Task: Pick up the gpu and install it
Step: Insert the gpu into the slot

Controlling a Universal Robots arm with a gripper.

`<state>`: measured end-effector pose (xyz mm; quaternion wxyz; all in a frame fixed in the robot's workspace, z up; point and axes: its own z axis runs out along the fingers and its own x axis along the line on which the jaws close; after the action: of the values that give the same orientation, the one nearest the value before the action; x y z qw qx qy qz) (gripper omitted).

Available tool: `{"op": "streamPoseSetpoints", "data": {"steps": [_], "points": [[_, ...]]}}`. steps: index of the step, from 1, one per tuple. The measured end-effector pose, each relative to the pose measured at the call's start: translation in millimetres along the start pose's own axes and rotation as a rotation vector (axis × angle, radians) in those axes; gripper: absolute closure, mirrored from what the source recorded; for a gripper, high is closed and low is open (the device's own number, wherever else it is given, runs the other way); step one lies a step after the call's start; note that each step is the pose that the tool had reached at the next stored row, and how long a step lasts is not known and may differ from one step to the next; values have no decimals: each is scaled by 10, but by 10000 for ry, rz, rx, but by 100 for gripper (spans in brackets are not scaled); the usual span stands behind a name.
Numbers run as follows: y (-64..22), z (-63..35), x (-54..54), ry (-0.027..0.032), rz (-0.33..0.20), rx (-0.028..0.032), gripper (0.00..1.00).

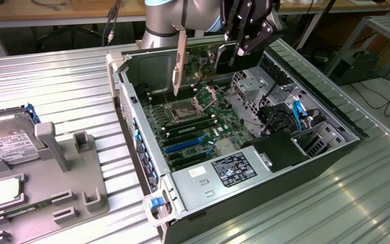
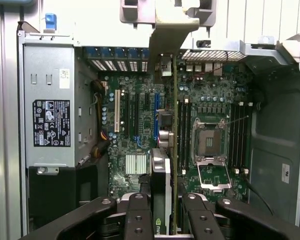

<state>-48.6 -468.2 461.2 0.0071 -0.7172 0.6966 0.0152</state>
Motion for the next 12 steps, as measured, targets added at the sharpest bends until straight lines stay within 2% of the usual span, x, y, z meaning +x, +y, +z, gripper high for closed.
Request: {"op": "streamPoseSetpoints", "data": {"steps": [12], "points": [[-15, 67, 3, 2, -117, -4, 72]]}}
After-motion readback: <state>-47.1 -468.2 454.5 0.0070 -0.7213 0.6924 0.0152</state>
